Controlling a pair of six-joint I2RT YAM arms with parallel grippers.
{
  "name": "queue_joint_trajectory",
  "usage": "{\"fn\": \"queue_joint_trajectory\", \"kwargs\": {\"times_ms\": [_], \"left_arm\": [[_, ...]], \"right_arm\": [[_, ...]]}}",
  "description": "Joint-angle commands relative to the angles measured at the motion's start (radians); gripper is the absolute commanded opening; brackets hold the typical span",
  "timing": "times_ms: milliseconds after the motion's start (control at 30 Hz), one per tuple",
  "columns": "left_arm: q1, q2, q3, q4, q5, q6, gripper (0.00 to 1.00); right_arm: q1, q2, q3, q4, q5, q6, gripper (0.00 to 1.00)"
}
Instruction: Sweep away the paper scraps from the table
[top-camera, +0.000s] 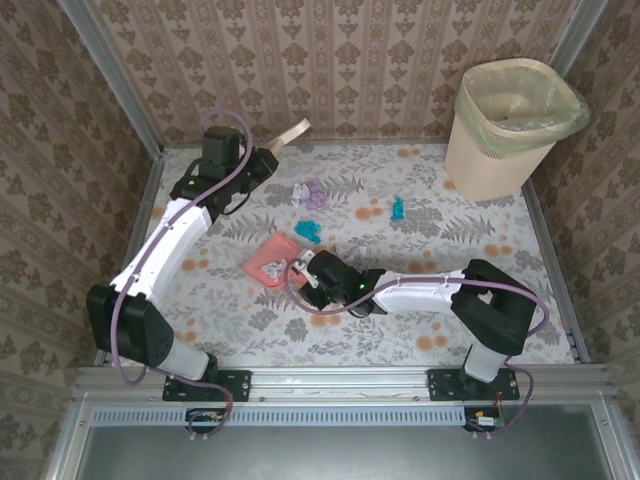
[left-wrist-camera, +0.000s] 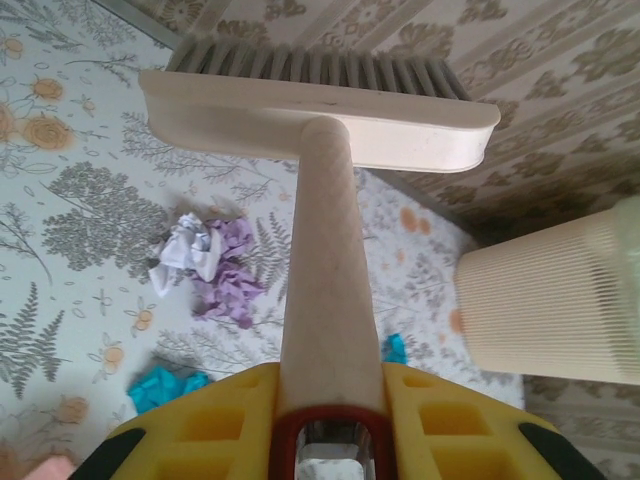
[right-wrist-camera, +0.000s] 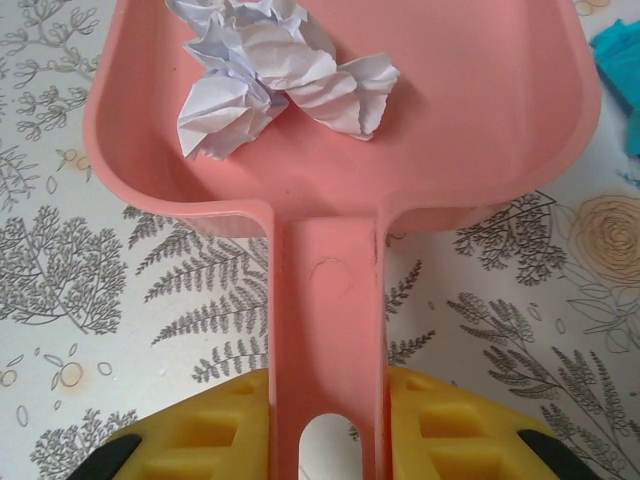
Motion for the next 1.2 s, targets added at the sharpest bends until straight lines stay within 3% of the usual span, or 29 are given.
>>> {"fn": "queue_joint_trajectory", "kwargs": {"times_ms": [0,300,900,1167], "left_arm": [[0.045,-0.013,0.013,-0.008,-0.007,0.096,0.0],[0.166,0.02,0.058,-0.101,0.071,0.224,0.0],[0.179,-0.017,0.067,-0.063,-0.002,0.227,0.0],[0.146,0.041,0.075,-0.011,-0.025,0.187,0.0]], "right_arm": [[-0.008,-0.002,0.007,0.011,0.039,0.015,0.0],[-0.035,-0.046,-0.006,0.028,0.077,0.009,0.0],[-0.063,-0.095,0.366,-0.476,0.131,0.167,0.0],[-0.191,-0.212,0.513,-0.756,0.165,0.246,0.0]]}}
